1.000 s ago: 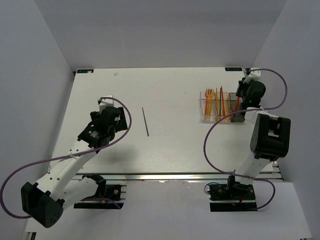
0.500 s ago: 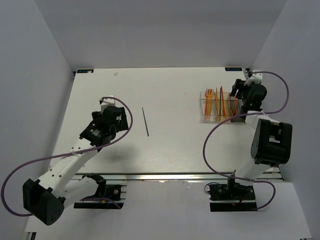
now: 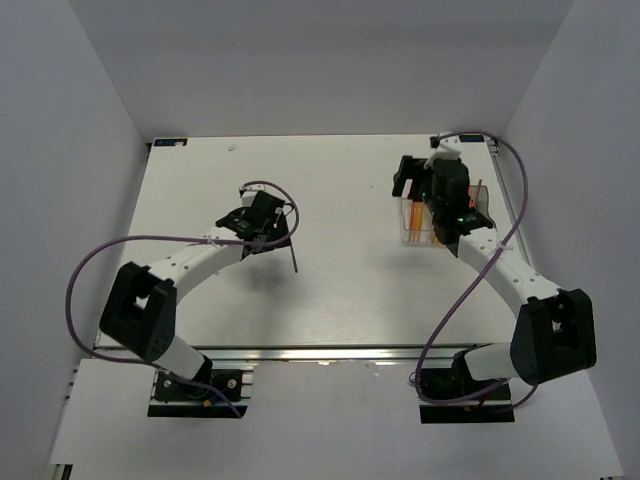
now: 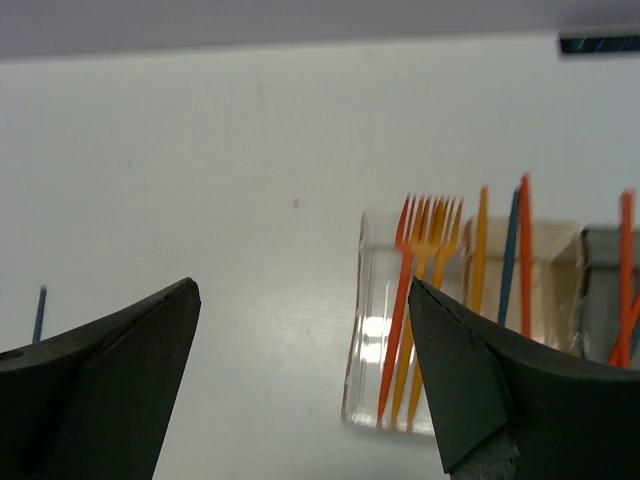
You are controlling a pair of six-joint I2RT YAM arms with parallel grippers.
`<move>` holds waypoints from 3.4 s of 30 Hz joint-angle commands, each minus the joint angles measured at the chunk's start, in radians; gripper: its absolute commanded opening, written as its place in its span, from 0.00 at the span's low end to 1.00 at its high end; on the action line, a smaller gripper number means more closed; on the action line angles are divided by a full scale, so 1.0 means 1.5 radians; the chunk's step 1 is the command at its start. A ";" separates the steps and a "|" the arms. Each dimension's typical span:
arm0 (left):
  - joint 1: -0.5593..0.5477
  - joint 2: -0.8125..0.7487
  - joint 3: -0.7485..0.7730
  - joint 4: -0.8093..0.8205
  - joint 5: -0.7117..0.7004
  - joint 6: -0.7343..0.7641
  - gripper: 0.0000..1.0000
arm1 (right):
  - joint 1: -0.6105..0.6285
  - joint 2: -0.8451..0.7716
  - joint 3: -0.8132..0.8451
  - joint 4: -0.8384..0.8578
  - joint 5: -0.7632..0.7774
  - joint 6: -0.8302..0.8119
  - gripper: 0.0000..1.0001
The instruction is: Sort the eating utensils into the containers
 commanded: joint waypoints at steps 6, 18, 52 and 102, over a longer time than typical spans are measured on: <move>-0.023 0.122 0.087 0.064 0.059 -0.035 0.83 | 0.048 -0.087 -0.159 -0.135 0.009 0.083 0.89; -0.072 0.252 0.142 0.024 0.061 -0.066 0.50 | 0.053 -0.159 -0.171 -0.220 -0.051 0.070 0.89; -0.187 -0.041 -0.183 0.406 0.162 -0.049 0.00 | 0.147 -0.019 -0.246 0.086 -0.258 0.458 0.82; -0.191 -0.333 -0.105 -0.062 -0.087 0.120 0.98 | -0.220 0.229 0.107 0.026 0.047 -0.230 0.00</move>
